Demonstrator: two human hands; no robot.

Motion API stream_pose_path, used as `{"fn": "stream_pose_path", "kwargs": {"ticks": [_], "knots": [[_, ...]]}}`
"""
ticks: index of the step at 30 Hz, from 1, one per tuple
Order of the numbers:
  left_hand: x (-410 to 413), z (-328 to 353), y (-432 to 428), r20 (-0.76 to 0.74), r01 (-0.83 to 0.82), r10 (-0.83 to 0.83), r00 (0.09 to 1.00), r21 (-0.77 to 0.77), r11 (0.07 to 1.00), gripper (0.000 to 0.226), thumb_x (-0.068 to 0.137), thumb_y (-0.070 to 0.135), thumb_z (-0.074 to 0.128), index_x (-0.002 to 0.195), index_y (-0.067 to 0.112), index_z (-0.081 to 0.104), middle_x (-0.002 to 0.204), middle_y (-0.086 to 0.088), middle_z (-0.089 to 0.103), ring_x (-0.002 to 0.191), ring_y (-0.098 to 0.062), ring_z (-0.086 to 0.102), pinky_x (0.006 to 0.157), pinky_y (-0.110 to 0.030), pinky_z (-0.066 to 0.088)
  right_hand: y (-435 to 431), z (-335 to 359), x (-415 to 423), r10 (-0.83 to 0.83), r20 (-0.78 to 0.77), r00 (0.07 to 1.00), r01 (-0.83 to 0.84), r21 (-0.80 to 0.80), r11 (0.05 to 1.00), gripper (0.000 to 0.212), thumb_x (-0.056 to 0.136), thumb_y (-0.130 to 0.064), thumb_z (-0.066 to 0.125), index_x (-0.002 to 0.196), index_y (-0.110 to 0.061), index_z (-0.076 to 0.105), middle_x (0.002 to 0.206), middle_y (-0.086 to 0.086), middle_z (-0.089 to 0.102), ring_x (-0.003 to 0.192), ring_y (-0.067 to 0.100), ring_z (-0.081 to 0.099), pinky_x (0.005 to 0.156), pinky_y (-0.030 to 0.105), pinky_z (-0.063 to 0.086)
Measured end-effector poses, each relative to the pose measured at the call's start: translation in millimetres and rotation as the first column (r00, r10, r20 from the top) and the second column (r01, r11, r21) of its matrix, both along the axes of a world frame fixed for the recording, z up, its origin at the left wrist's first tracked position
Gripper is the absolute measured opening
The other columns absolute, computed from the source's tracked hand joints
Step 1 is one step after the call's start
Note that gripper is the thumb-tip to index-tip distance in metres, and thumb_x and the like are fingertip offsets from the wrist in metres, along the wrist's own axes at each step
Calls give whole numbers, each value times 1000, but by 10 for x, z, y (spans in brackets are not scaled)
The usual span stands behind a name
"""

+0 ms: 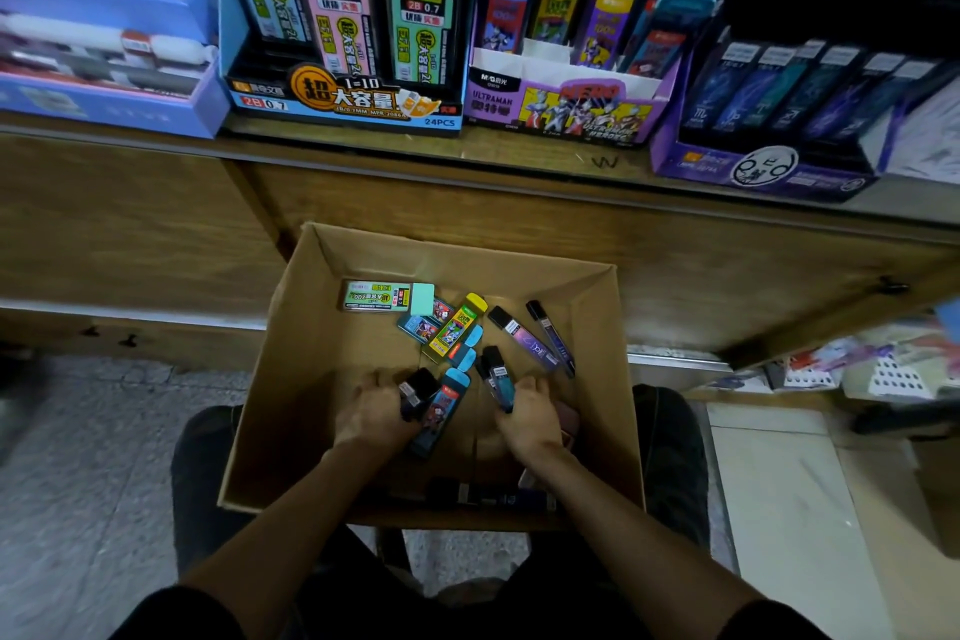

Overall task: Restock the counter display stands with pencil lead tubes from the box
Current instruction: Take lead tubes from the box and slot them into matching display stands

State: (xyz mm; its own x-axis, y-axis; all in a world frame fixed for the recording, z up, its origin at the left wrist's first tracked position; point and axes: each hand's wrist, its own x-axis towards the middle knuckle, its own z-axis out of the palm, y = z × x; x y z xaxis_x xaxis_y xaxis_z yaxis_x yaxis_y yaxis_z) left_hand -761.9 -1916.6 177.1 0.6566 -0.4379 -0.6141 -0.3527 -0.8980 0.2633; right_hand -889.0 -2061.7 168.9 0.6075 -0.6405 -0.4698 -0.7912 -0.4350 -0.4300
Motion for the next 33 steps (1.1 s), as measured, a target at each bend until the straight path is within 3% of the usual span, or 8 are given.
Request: {"fn": "stream_pose_path", "kwargs": {"ticks": [5, 11, 14, 17, 19, 22, 25, 33], "knots": [[-21, 27, 3, 78, 16, -16, 997, -2, 1000, 60, 88, 39, 58, 132, 7, 33, 136, -14, 37, 124, -26, 40, 93, -37, 43, 16, 30, -19, -71, 91, 993, 67, 45, 997, 40, 88, -17, 60, 123, -10, 42, 128, 10, 48, 119, 23, 51, 100, 33, 43], [16, 190, 17, -2, -142, 148, 989, -290, 946, 26, 95, 18, 50, 113, 5, 36, 105, -13, 60, 95, -24, 60, 74, -29, 46, -76, 282, -14, -129, 226, 965, 67, 265, 962, 28, 93, -19, 54, 116, -15, 38, 108, 0, 58, 100, 12, 58, 73, 14, 44], [19, 385, -5, -147, -251, 207, 967, -436, 864, 15, 97, 20, 46, 107, 12, 39, 90, -2, 60, 87, -19, 61, 64, -23, 46, -77, 494, 24, -124, 341, 932, 25, 281, 959, 29, 94, -19, 54, 119, -14, 41, 100, -9, 55, 91, 4, 56, 61, 3, 40], [-27, 642, -89, -272, -335, 212, 939, -569, 751, 19, 97, 27, 46, 112, 16, 53, 102, -2, 64, 98, -17, 62, 80, -27, 49, -64, 746, 63, -124, 472, 873, -15, 279, 960, 27, 93, -17, 56, 116, -15, 44, 90, -16, 54, 80, -8, 54, 65, 0, 38], [-84, 877, -163, -379, -431, 220, 899, -674, 600, 17, 92, 26, 56, 107, 18, 60, 92, 8, 67, 87, -2, 64, 68, -11, 48, -47, 909, 69, -123, 544, 830, -44, 284, 958, 24, 92, -16, 57, 112, -18, 46, 91, -15, 56, 84, -14, 55, 69, 2, 40], [-177, 1247, -272, -534, -569, 210, 819, -707, 421, 26, 83, 31, 68, 100, 13, 59, 62, 11, 63, 54, 7, 59, 46, -7, 42, 9, 1122, 66, -129, 620, 774, -83, 301, 950, 24, 91, -15, 58, 111, -22, 47, 98, -12, 59, 91, -10, 57, 73, 8, 43], [-277, 1490, -356, -608, -613, 128, 784, -725, 313, 24, 81, 23, 69, 101, 13, 60, 66, 14, 69, 58, 6, 62, 48, -7, 43, 81, 1293, 67, -137, 668, 732, -79, 283, 956, 26, 90, -16, 60, 110, -24, 46, 102, -10, 58, 92, -7, 57, 71, 8, 44], [-311, 1668, -431, -751, -767, 167, 638, -604, 215, 13, 80, 20, 69, 88, 12, 62, 55, 3, 50, 47, -7, 43, 42, -15, 37, 198, 1543, 64, -108, 747, 656, -74, 206, 976, 34, 89, -18, 60, 105, -40, 41, 105, -14, 57, 97, -6, 57, 75, 12, 47]]}}
